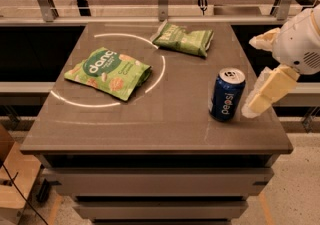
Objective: Knock pepsi can over
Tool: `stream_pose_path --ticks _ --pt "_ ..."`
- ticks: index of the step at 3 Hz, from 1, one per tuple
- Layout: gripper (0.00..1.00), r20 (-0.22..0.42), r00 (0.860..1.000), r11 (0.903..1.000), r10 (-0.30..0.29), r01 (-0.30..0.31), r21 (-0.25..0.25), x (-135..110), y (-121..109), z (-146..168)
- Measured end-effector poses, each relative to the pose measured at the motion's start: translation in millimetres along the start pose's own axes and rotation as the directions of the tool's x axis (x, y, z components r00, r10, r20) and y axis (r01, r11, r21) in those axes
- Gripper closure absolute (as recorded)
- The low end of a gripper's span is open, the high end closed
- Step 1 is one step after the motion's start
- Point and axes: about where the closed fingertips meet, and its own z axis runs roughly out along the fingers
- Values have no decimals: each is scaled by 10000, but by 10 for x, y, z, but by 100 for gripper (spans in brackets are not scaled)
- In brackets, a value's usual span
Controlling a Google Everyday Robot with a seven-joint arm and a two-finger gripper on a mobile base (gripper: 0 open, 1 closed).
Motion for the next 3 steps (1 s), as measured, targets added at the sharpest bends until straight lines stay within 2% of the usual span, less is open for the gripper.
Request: stream_pose_path --ticks 1,2,3 --pt "0 -10 10000 10000 -5 5 -3 1 2 0" --pt "0 756 9971 10000 8 -14 78 -84 -49 145" --pt "0 1681 9854 9994 250 -288 204 -96 -118 339"
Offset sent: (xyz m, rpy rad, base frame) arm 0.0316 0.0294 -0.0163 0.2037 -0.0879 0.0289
